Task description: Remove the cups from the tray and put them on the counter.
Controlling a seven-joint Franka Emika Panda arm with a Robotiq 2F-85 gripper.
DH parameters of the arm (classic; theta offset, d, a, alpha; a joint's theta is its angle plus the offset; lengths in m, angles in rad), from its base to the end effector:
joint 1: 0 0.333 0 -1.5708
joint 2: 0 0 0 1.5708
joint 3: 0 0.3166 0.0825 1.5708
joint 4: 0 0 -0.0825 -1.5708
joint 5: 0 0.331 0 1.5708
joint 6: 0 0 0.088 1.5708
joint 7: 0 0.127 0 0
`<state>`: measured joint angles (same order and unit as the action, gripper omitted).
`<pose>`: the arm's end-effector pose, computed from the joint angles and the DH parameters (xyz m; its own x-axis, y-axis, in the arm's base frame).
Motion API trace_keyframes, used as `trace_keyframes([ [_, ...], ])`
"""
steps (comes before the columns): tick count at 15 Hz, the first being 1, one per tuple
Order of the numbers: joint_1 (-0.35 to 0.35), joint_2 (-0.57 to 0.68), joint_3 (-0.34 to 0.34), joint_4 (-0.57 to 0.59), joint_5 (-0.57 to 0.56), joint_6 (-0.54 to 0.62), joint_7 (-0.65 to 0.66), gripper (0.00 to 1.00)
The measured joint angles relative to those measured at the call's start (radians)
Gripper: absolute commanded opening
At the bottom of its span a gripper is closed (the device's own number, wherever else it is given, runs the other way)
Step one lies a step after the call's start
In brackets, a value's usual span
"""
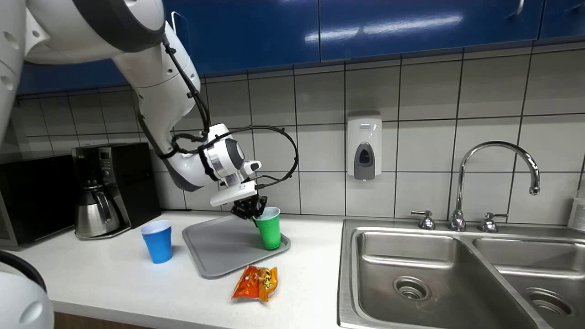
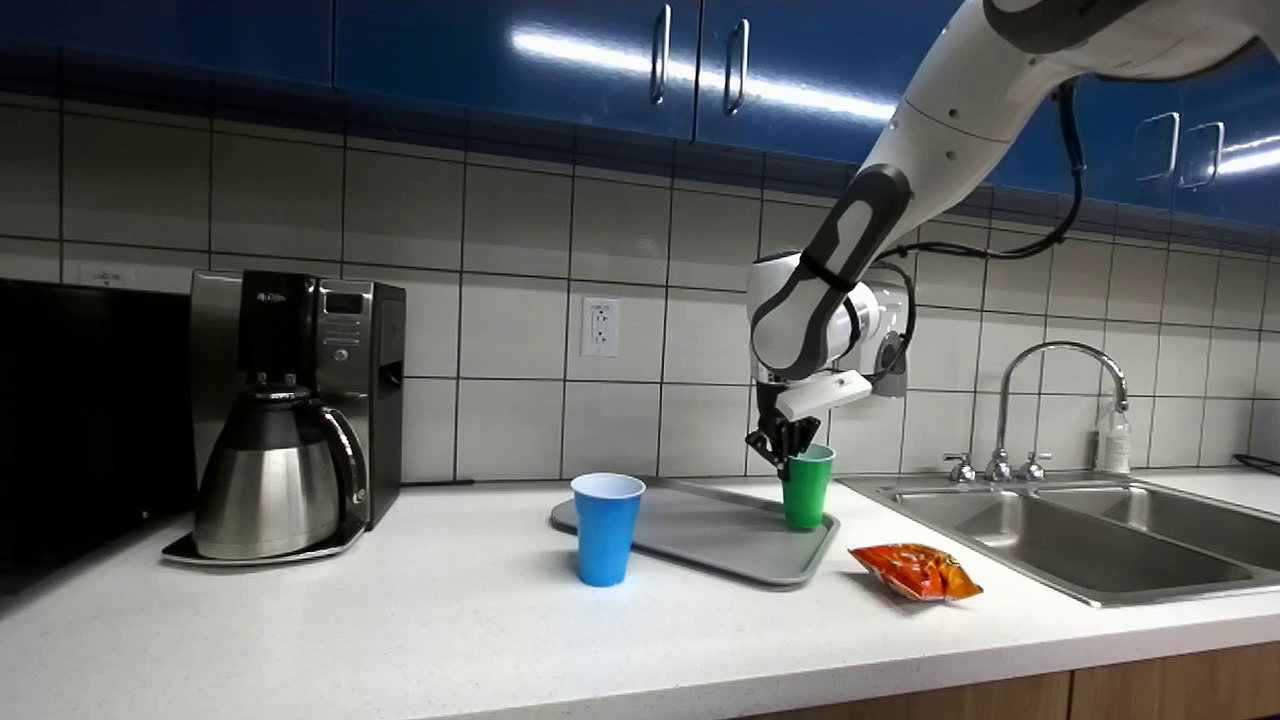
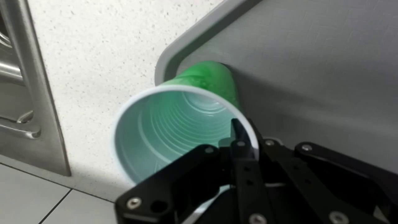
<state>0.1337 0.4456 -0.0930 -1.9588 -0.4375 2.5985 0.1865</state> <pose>0.6039 0.0323 0.2862 0.9525 0.2436 0.1830 0.1838 -0.9384 0.2925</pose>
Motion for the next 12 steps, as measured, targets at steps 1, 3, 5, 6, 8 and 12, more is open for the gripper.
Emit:
trace_keyframes([
  [1,0.0,-0.006,0.0,0.0,0.0,0.001,0.001,0.01],
  [3,0.001,-0.024,0.0,0.0,0.0,0.001,0.001,0.01],
  [5,0.002,-0.045,0.0,-0.002,0.0,0.001,0.002,0.01],
  [6,0.002,-0.057,0.0,-0.003,0.0,0.001,0.002,0.01],
  [8,0.002,-0.08,-0.001,-0.009,0.0,0.001,0.006,0.01],
  [12,0.002,-0.123,-0.016,-0.039,-0.002,0.001,0.018,0.01],
])
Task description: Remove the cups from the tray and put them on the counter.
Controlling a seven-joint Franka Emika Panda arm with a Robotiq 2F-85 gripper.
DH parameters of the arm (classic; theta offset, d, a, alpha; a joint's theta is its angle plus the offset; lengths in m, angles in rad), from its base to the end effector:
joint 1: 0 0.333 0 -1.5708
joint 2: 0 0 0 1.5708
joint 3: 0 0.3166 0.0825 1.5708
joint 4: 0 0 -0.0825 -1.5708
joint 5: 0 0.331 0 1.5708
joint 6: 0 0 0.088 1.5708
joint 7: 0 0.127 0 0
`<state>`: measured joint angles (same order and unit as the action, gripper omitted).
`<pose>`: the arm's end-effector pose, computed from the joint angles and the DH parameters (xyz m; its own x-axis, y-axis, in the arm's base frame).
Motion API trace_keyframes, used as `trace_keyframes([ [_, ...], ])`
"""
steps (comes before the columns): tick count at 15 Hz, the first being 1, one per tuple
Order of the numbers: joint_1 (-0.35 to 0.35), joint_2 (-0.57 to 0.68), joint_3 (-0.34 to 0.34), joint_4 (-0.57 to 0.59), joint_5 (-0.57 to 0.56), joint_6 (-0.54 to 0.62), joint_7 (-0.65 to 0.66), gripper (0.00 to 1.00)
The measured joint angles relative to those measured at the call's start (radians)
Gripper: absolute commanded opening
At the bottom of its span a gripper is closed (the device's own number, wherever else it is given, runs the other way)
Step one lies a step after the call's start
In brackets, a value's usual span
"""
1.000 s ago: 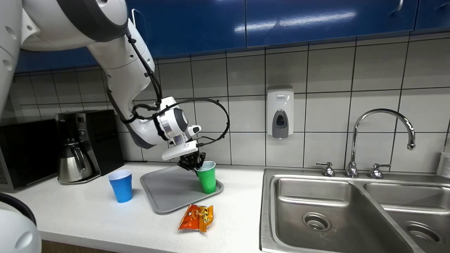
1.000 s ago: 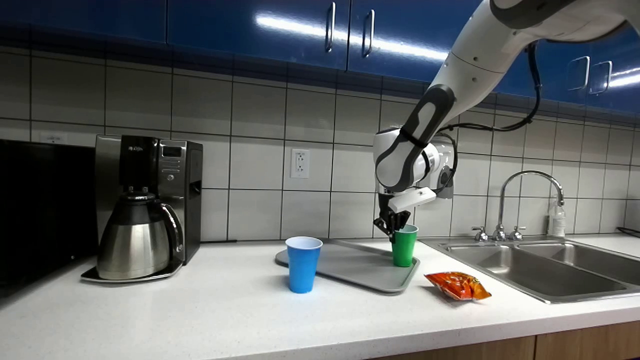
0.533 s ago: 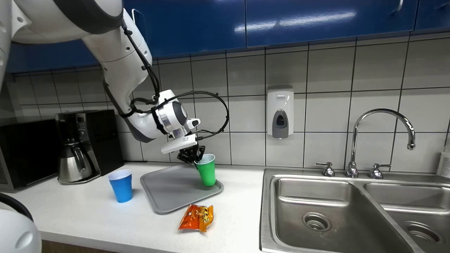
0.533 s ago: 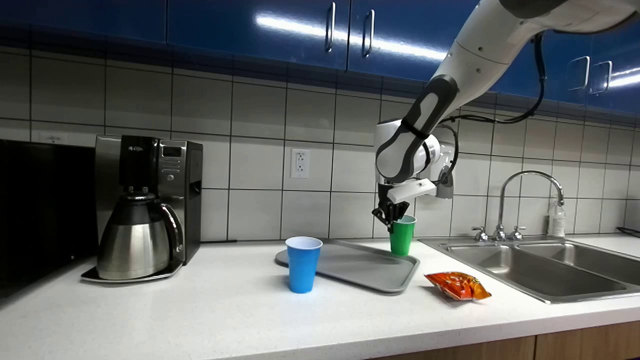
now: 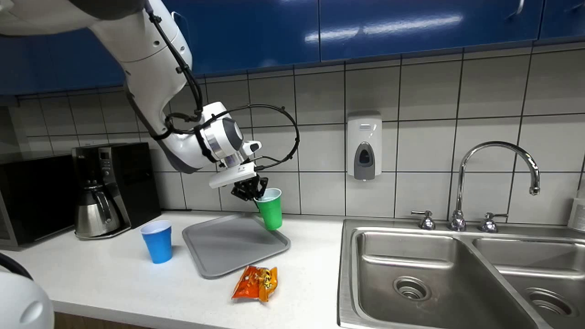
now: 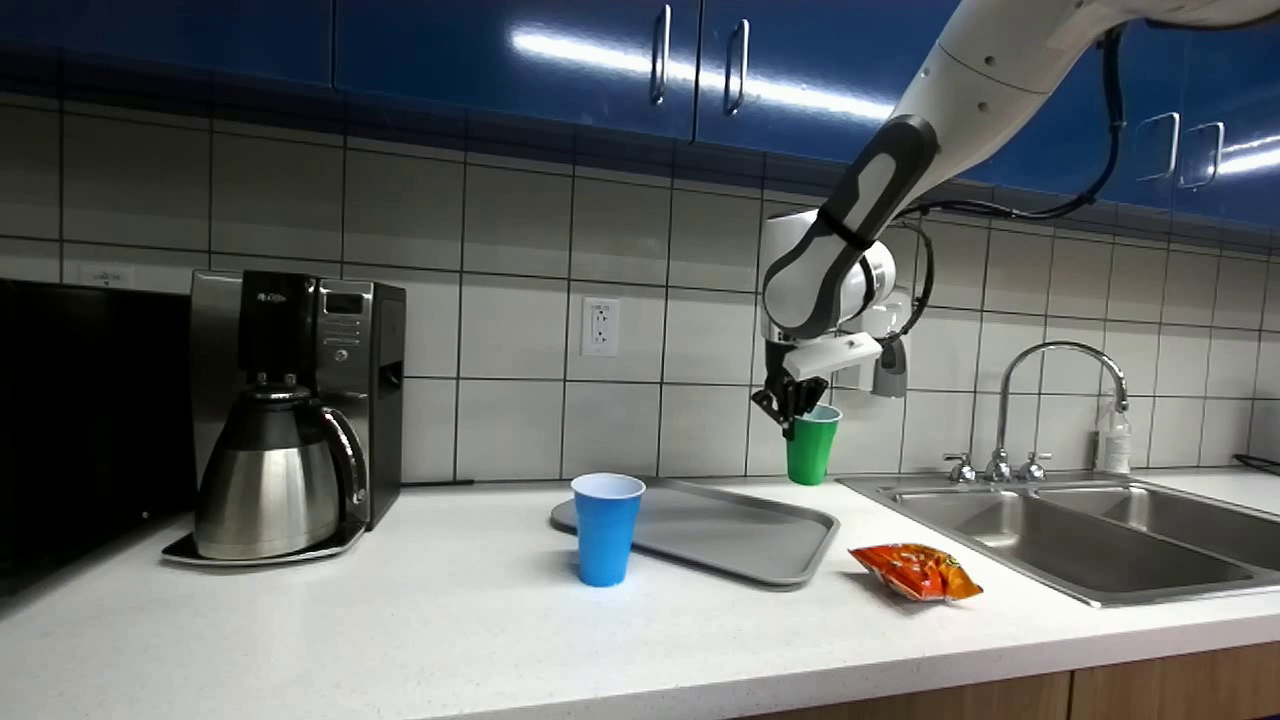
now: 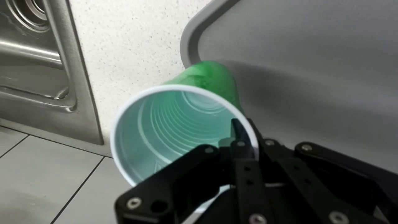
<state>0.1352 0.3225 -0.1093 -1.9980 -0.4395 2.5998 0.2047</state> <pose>0.5956 0.0234 0.3444 0.9391 0.2121 0.2704 0.1292 -0.9470 0.2942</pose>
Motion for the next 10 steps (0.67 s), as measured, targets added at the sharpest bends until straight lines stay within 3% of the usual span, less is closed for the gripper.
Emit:
trace_keyframes([
  [10,-0.013,-0.078,-0.066,-0.105,-0.033,-0.001,0.047,0.01],
])
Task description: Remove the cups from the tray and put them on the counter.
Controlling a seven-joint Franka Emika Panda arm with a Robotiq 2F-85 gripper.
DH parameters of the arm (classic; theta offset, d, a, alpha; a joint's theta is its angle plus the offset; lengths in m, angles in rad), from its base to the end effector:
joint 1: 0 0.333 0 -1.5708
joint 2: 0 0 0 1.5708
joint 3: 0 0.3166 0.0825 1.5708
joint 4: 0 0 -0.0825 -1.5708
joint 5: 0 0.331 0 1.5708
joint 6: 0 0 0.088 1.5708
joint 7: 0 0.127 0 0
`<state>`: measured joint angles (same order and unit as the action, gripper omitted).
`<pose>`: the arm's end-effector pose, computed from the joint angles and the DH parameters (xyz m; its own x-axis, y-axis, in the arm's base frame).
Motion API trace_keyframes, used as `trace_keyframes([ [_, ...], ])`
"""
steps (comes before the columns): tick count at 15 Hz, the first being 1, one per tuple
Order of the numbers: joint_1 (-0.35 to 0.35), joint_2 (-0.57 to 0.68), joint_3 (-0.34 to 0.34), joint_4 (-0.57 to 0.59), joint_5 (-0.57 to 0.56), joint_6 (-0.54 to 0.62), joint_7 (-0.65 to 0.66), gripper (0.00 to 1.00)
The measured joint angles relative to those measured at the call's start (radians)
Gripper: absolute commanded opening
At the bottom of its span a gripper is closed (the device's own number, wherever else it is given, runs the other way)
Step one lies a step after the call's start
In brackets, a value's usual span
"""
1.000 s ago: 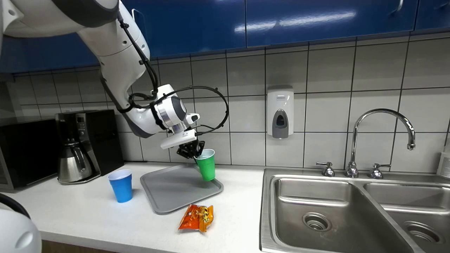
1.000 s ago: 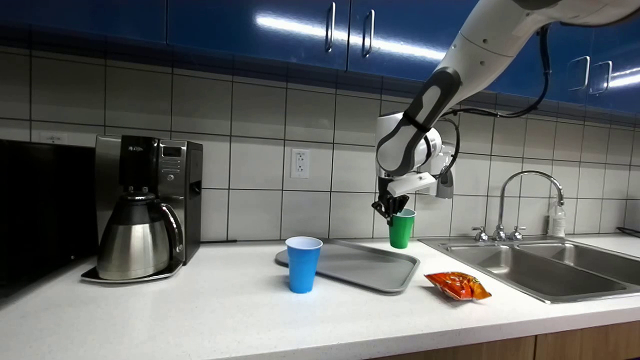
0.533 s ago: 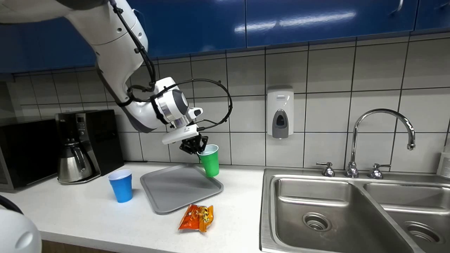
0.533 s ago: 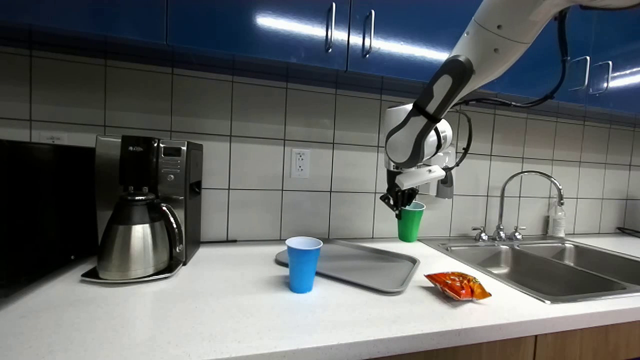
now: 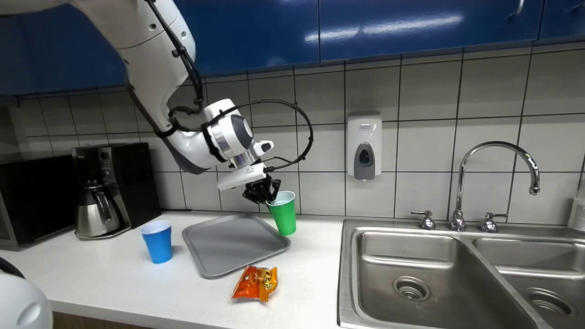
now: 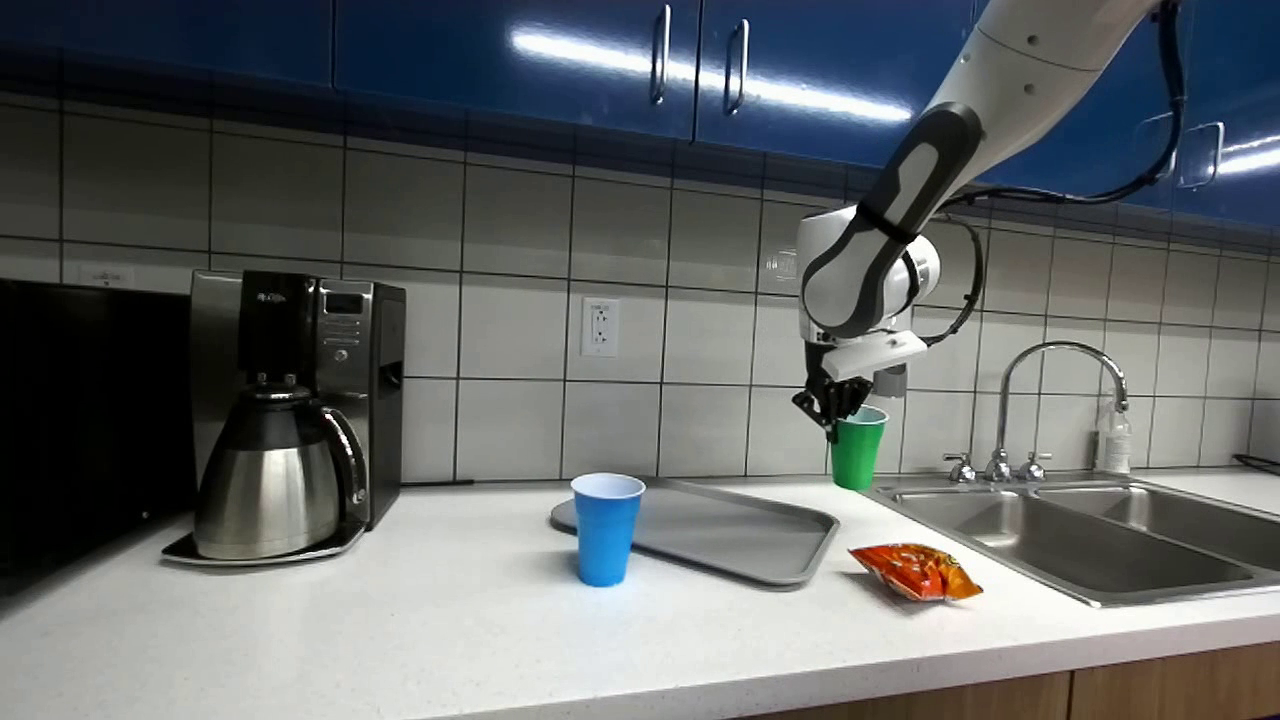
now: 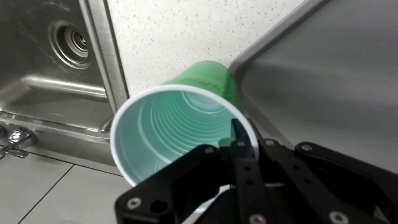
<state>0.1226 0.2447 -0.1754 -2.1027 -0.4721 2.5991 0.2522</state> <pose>0.5663 -0.0220 0.3470 0.9597 0.1202 0.2541 0.0371 -0.9503 0.3093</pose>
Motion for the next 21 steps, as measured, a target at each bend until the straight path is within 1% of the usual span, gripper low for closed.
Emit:
trace_keyframes([
  [8,-0.026,-0.021,-0.034,-0.074,-0.044,0.0,0.052,0.01],
  [15,-0.046,-0.023,-0.049,-0.123,-0.05,0.0,0.09,0.01],
  [21,-0.049,-0.023,-0.057,-0.158,-0.051,0.001,0.118,0.01],
])
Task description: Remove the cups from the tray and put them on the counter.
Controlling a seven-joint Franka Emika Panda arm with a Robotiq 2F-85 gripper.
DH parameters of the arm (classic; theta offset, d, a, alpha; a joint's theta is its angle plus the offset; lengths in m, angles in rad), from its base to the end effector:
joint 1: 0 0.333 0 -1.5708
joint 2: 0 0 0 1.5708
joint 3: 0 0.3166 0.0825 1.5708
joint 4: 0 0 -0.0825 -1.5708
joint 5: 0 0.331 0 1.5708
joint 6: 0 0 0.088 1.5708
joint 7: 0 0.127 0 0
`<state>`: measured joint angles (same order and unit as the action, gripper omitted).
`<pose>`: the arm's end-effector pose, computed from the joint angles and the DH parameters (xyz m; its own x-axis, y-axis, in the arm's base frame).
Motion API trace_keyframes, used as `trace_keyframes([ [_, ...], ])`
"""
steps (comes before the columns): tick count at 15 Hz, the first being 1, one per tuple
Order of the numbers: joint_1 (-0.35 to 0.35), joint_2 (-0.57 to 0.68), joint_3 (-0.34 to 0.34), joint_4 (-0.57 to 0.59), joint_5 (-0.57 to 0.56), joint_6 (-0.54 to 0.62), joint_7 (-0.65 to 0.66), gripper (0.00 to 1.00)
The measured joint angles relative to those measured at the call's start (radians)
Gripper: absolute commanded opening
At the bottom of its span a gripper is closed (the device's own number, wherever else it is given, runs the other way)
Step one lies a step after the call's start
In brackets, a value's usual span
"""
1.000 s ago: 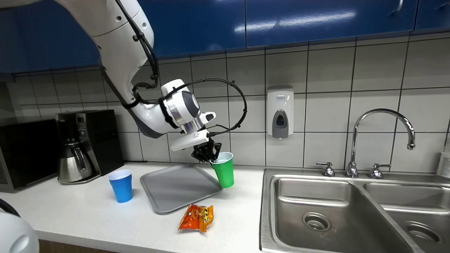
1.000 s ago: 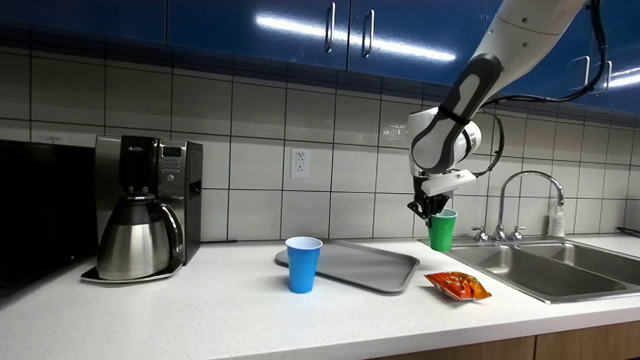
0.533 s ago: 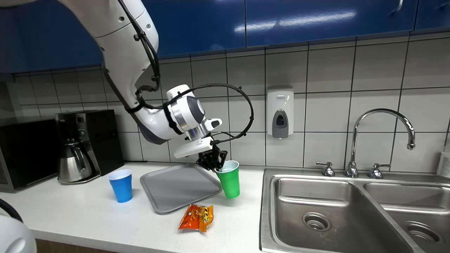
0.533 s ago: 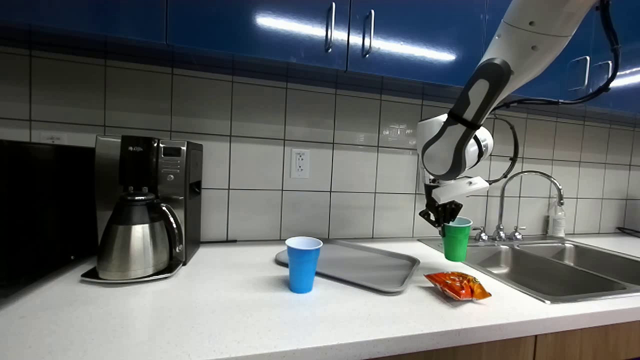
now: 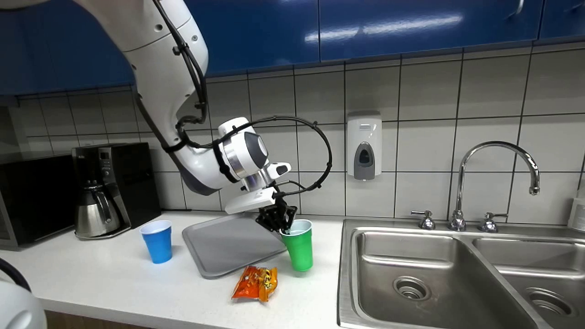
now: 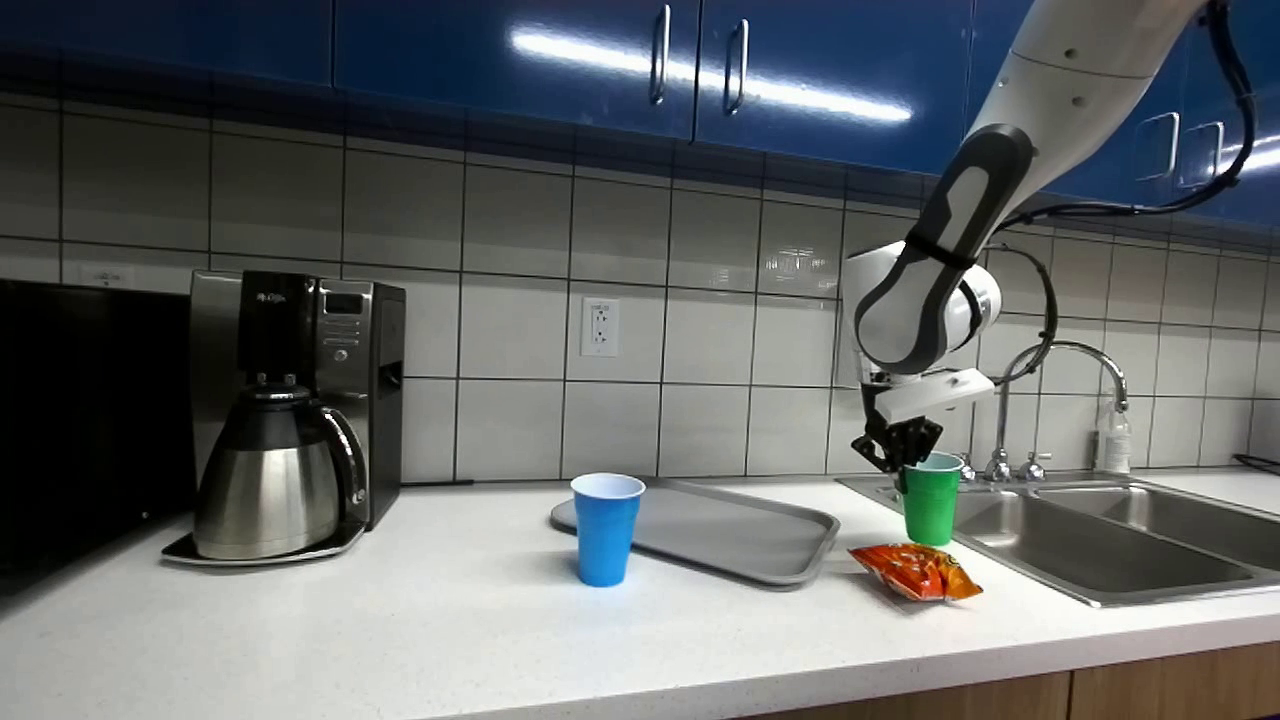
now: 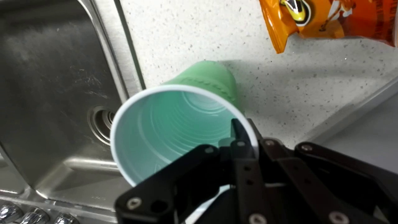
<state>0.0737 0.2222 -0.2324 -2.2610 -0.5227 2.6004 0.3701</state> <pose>0.5138 -0.0760 0.2984 0.9862 -0.0576 0.1554 -0.1050 -0.9428 0.3165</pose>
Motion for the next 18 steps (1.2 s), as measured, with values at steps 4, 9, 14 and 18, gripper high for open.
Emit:
trace_keyframes([
  [4,0.0,0.0,-0.002,-0.014,-0.002,0.002,0.014,0.01],
  [9,0.0,0.0,-0.003,-0.027,-0.008,0.008,0.026,0.28],
  [14,0.0,0.0,-0.003,-0.034,-0.013,0.015,0.036,0.63],
  [18,0.0,-0.004,-0.003,-0.034,-0.024,0.015,0.056,0.93],
])
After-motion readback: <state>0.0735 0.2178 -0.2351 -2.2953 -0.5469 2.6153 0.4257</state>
